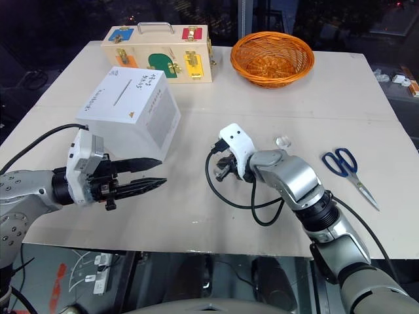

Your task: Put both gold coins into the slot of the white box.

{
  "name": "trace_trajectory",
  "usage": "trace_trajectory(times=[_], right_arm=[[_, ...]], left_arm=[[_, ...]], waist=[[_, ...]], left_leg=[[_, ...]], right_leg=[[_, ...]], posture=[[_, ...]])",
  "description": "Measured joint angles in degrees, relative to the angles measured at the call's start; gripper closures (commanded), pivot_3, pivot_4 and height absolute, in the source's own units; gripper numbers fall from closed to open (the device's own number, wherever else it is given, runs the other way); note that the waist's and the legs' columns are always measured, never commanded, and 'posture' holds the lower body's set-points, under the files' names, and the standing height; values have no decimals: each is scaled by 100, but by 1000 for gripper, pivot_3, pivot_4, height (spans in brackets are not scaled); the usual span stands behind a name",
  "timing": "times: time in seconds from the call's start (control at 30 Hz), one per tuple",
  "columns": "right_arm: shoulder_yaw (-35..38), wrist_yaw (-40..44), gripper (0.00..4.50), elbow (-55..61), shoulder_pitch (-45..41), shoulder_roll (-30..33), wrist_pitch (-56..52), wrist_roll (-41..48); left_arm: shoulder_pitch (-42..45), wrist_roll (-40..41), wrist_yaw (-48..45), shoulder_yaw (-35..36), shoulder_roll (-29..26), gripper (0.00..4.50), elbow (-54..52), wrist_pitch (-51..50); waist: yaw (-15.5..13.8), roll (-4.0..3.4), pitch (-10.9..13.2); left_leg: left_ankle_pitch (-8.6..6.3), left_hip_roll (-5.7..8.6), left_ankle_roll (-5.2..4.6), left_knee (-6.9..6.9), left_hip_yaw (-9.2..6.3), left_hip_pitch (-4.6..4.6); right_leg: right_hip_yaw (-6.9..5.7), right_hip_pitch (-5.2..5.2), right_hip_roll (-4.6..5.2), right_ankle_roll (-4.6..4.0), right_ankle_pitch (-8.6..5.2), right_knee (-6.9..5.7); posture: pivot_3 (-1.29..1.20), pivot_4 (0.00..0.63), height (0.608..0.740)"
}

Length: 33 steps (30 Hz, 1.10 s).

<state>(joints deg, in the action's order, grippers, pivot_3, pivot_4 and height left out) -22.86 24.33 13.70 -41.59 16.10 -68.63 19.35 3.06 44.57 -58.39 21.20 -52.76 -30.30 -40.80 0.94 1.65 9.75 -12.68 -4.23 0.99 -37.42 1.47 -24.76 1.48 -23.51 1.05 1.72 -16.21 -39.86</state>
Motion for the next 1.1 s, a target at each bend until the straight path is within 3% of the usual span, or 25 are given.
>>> trace_trajectory(times=[0.13,0.43,0.57,0.8,1.1], right_arm=[[129,58,4385,2,3,-42,-18,71],[1750,416,4385,612,20,-160,-468,1140],[2354,582,4500,963,0,-109,-693,1725],[3003,657,4500,1504,-352,-186,-974,2922],[3126,393,4500,1517,-350,-17,-980,3464]], left_arm=[[2,62,105,-6,51,2131,1,-14],[701,731,744,-160,475,2131,272,-543],[1146,997,862,-335,645,3397,463,-729],[2007,1209,980,-887,1136,3397,796,-898],[2598,1565,927,-1056,1335,3397,1207,-1149]], waist=[[-2,0,0],[-25,0,0],[-8,-1,1],[-2,-3,2],[6,-3,2]], left_leg=[[0,0,0,0,0,0],[0,1,0,-1,-5,-3],[0,1,0,1,-4,-2],[0,1,0,3,-6,-2],[0,1,0,3,-5,-3]], right_leg=[[0,0,0,0,0,0],[-4,2,1,1,1,0],[-2,1,0,1,1,0],[-3,2,-2,1,1,0],[-1,1,-3,1,0,1]], posture=[[0,150,726],[0,150,726],[0,150,726],[0,150,726],[0,150,726]])
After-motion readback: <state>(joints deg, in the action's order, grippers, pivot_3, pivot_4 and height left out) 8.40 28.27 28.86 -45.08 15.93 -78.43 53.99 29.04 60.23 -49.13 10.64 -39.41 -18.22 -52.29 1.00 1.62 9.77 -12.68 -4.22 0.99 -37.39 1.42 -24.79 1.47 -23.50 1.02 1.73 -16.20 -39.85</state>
